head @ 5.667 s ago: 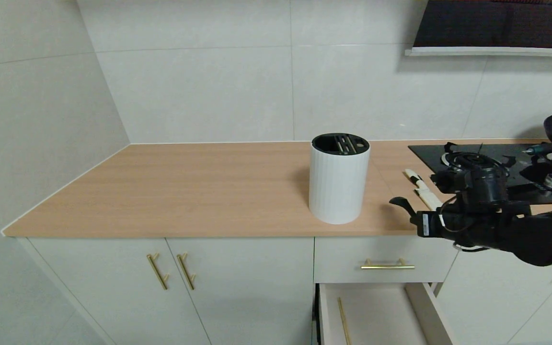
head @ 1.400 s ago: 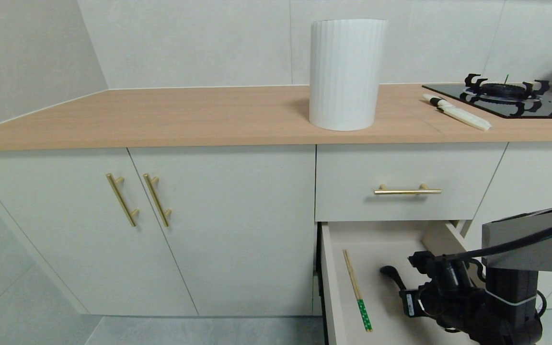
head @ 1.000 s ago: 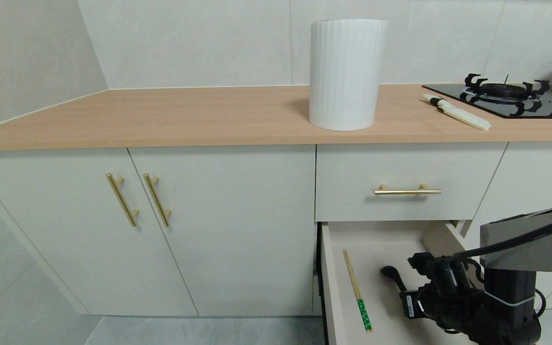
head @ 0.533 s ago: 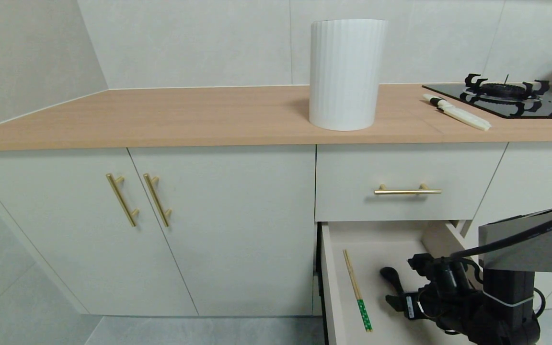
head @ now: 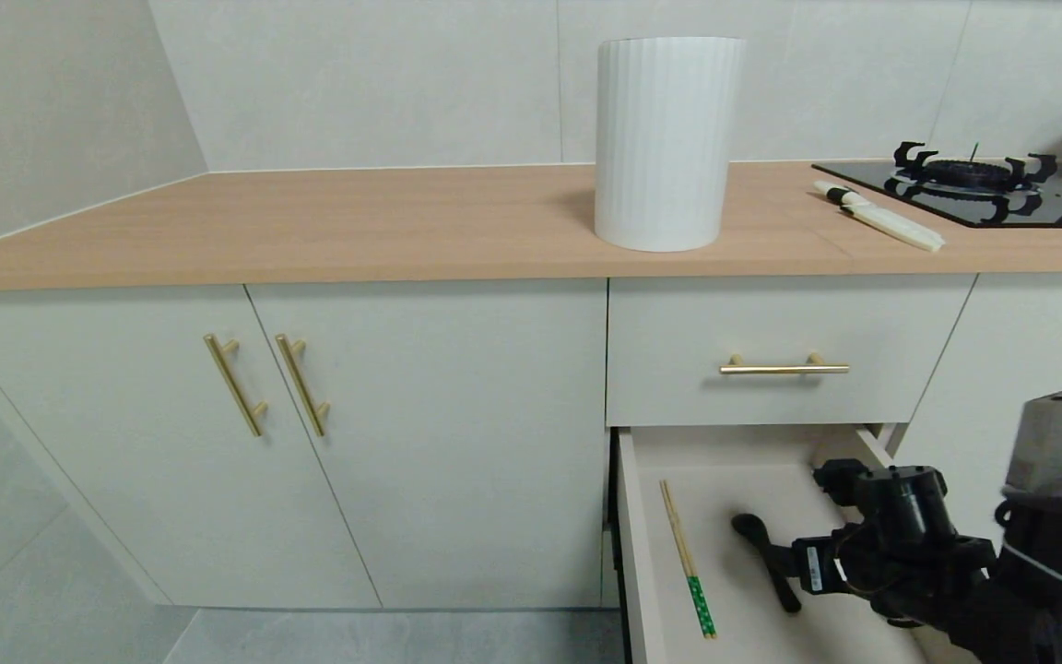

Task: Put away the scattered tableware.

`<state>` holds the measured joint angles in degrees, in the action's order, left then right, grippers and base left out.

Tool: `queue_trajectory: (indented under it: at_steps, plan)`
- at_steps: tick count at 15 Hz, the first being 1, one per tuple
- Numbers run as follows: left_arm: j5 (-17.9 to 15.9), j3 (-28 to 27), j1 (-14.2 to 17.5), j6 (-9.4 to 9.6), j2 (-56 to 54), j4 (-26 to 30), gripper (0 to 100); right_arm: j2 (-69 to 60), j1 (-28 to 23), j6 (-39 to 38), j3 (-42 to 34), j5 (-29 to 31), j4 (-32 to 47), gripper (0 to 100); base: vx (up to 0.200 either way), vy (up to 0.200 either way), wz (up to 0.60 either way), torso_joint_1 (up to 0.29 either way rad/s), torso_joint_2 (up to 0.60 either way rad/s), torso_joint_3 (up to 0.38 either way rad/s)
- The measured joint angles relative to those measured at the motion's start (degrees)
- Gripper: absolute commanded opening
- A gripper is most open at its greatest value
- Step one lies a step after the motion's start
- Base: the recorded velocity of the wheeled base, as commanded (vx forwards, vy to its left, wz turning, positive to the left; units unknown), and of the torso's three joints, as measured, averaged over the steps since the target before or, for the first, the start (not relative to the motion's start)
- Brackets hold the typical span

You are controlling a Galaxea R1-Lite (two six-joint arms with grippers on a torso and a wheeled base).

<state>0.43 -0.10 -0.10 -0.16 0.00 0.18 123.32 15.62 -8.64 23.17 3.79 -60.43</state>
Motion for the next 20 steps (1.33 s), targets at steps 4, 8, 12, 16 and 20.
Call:
queue_trajectory:
  at_steps: [4, 8, 12, 16, 20]
  plan:
    - [0.0, 0.0, 0.0, 0.00, 0.0, 0.0, 100, -18.1, 0.4, -0.1, -0.2, -4.8, 17.6, 100, -0.050, 0.000, 0.00, 0.001, 0.00, 0.003]
    - [0.0, 0.0, 0.0, 0.00, 0.0, 0.0, 100, -31.4, 2.2, -0.1, 3.5, -6.5, 35.7, 100, -0.200, 0.000, 0.00, 0.001, 0.00, -0.001]
    - [0.0, 0.0, 0.0, 0.00, 0.0, 0.0, 100, -38.4, 5.8, 0.0, 4.5, -8.4, 41.9, 100, -0.150, 0.000, 0.00, -0.002, 0.00, 0.004]
    - [0.0, 0.0, 0.0, 0.00, 0.0, 0.0, 100, -42.4, 9.6, 3.3, 4.7, -10.9, 51.9, 100, 0.000, 0.000, 0.00, 0.000, 0.00, 0.000]
    - [0.0, 0.0, 0.0, 0.00, 0.0, 0.0, 100, -44.9, 12.2, 13.2, 4.6, -16.1, 65.8, 100, 0.000, 0.000, 0.00, 0.000, 0.00, 0.000]
